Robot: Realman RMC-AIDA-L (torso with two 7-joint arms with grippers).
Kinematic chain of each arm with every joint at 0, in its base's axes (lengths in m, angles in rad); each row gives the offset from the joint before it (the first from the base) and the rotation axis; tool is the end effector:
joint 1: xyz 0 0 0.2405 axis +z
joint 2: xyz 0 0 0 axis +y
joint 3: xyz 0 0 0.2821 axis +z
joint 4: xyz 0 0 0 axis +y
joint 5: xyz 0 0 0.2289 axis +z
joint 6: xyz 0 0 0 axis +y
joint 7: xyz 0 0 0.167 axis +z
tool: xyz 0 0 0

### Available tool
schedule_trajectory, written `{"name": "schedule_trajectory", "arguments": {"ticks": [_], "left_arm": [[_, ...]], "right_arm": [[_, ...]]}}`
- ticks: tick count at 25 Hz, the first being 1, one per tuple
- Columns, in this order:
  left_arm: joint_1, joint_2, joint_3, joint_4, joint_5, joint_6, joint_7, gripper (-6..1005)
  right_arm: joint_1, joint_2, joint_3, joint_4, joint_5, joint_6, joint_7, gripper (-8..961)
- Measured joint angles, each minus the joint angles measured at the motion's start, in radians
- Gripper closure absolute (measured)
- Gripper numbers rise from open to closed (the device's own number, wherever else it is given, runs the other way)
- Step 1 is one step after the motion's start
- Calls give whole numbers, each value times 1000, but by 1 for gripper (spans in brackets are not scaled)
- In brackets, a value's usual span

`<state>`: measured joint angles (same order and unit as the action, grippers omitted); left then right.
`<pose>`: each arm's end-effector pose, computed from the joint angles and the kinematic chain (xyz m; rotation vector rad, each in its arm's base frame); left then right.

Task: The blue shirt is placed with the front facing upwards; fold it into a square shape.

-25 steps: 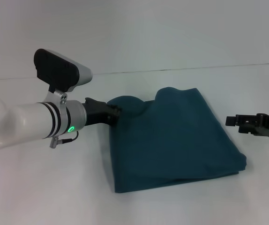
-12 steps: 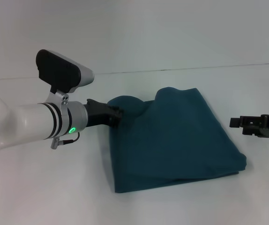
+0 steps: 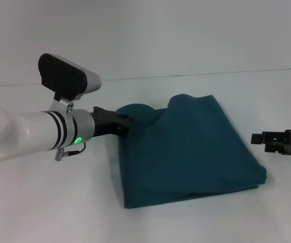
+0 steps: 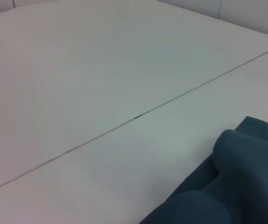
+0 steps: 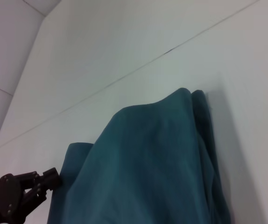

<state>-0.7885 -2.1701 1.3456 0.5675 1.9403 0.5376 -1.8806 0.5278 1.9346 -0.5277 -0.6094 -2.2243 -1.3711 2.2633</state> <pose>-0.2082 0.4755 -0.1372 -2.3882 -0.7297 -0.2019 0.3714 0.3863 0.0375 -2.0314 1.7904 0.5725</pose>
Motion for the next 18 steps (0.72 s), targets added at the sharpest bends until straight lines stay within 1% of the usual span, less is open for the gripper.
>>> {"name": "schedule_trajectory", "arguments": {"ticks": [3,15,18], "left_arm": [[0,-1,-3,0,-1,-1,0,851],[1,1,-5,2,-6,1,0,779],[0,1,-2,1,-3,1,0,668]], "right_arm": [[0,2,0,5,-5,-1,2,220],[8,28,-1,12,-34,-3,-1,221],[9,37,-2,13,-34,-4,-4,221]]}}
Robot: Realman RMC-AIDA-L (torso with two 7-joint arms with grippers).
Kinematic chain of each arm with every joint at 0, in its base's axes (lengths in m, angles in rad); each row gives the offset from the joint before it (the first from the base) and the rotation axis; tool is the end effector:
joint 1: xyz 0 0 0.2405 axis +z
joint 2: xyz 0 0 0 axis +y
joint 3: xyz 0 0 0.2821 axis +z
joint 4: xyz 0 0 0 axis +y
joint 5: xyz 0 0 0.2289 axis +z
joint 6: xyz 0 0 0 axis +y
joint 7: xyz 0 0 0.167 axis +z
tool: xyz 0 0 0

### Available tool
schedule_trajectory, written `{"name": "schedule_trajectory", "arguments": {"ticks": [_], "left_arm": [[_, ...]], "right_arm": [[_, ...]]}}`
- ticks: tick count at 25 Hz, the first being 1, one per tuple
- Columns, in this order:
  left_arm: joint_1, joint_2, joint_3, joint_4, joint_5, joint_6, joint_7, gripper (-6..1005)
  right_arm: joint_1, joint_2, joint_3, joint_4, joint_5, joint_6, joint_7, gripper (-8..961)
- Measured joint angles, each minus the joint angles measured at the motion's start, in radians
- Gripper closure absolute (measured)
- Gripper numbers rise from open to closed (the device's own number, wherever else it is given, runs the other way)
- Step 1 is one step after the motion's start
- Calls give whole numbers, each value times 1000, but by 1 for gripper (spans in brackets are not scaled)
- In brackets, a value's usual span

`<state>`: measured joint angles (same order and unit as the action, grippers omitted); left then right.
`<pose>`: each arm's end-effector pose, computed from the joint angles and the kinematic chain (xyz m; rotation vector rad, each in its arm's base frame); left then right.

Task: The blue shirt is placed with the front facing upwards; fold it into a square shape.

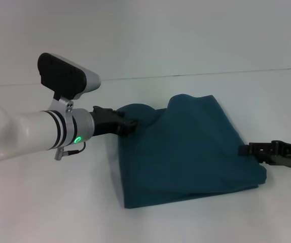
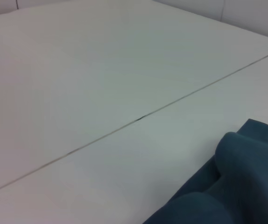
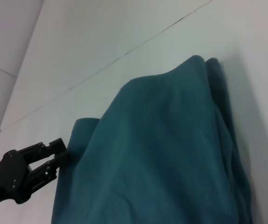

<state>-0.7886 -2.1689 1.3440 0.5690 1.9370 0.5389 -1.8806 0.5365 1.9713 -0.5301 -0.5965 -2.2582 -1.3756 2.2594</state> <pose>-0.2077 0.4761 -0.1362 -2.3863 -0.7317 -0.2067 0.3652 0.3800 0.0128 -2.0716 1.8299 0.5473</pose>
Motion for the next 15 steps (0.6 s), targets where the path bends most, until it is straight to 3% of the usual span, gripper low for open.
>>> {"name": "schedule_trajectory", "arguments": {"ticks": [2,9,15], "left_arm": [[-1,0,0,-1,0,4,0,594],[-7,2,-5,4,-2,45,-18,603],[-15,4,0,0,5,43,-58,444]], "right_arm": [[0,3,-1,0,0,0,-1,221],[-2,2,-1,-1,0,-3,-2,222],[-3,3,-1,-2,0,-4,-3,222]]}}
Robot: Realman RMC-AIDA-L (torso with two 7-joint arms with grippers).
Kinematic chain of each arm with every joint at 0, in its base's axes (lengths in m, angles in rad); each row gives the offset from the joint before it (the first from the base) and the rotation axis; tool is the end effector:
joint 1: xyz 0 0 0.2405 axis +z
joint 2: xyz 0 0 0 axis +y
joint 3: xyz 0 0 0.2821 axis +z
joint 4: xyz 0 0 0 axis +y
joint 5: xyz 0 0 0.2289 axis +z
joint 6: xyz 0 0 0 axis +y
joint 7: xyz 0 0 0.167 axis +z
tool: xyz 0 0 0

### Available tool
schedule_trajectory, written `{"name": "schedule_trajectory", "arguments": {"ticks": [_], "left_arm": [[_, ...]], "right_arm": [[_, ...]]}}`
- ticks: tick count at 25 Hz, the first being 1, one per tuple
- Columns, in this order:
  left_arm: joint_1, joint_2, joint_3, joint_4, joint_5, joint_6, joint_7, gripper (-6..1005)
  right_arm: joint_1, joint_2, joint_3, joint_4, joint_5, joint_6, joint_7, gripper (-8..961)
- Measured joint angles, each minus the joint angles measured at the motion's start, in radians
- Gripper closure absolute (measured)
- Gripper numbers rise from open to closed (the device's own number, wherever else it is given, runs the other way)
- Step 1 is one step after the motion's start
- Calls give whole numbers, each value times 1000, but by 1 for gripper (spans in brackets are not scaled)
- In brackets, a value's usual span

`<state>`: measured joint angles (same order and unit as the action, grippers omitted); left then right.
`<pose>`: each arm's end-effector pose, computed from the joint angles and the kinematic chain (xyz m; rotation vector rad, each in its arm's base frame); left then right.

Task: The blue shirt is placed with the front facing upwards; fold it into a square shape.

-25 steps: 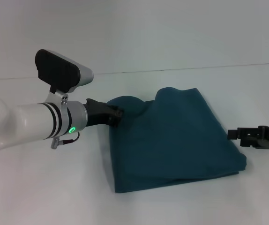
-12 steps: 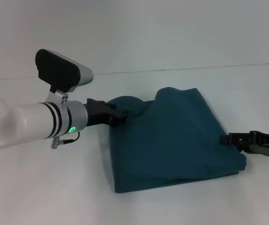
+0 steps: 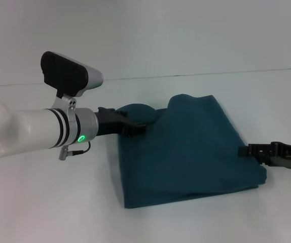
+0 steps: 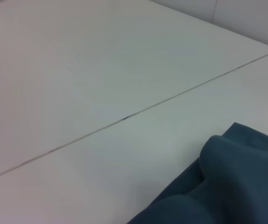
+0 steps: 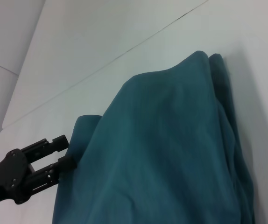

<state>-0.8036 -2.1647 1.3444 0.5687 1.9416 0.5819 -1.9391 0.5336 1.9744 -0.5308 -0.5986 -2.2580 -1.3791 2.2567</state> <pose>-0.2003 0.4746 -0.1385 -2.4141 -0.7882 -0.2292 0.3651 0.3785 0.0115 -2.0759 1.8309 0.5476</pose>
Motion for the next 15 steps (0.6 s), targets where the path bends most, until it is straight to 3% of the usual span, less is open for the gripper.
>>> {"name": "schedule_trajectory", "arguments": {"ticks": [6,15], "left_arm": [[4,0,-5,-6,1,-51,-5,337],[-5,-2,4,-27,2,-70,1,345]], "right_arm": [[-1,0,0,-1,0,-1,0,220],[0,2,0,0,3,-1,-1,220]]}}
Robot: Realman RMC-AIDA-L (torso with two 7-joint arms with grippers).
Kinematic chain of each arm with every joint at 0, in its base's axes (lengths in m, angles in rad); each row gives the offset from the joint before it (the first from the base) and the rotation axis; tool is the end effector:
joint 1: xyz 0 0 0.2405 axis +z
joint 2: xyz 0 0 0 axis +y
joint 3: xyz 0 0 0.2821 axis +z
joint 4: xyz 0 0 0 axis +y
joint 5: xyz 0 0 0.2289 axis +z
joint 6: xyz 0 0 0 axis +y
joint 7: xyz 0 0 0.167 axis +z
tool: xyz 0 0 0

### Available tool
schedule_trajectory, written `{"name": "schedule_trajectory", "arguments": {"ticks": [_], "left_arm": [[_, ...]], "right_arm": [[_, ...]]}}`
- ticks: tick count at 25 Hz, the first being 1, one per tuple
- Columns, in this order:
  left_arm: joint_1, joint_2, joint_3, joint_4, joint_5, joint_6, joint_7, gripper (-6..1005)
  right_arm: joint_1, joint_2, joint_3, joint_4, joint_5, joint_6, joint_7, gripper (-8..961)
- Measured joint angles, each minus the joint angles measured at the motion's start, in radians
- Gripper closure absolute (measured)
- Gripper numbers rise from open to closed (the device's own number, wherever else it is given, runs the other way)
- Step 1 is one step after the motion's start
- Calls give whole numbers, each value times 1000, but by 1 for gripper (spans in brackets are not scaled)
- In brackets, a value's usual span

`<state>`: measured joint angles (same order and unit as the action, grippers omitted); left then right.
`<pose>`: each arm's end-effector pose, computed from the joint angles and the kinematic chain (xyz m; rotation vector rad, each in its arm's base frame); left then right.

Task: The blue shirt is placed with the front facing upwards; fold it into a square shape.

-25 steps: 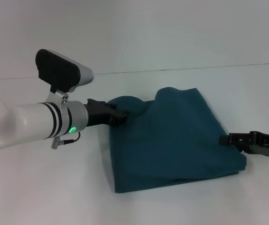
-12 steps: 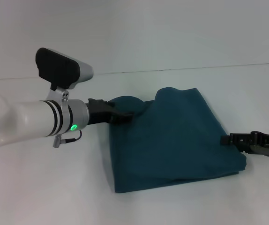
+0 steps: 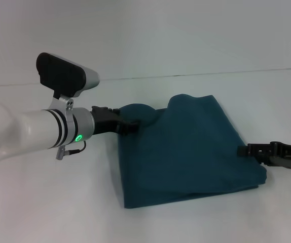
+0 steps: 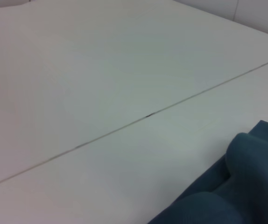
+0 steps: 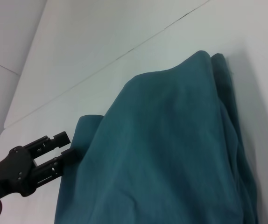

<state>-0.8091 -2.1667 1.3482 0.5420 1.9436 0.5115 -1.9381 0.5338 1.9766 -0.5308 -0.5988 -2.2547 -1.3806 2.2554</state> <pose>-0.2082 0.4797 -0.1373 -2.3564 -0.7873 -0.2068 0.3640 0.3785 0.0105 -2.0786 1.8309 0.5535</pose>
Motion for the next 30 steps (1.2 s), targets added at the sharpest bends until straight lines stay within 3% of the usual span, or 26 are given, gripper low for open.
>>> {"name": "schedule_trajectory", "arguments": {"ticks": [16,22,30], "left_arm": [[-17,-2,39,-22,23,1,4,355],[-18,1,39,-15,24,-2,2,455],[-23,0,39,-16,50,-2,-2,784]], "right_arm": [[3,2,5,-2,2,1,-1,221],[1,2,9,-5,3,1,-2,221],[0,1,9,-5,3,5,-2,221]]}}
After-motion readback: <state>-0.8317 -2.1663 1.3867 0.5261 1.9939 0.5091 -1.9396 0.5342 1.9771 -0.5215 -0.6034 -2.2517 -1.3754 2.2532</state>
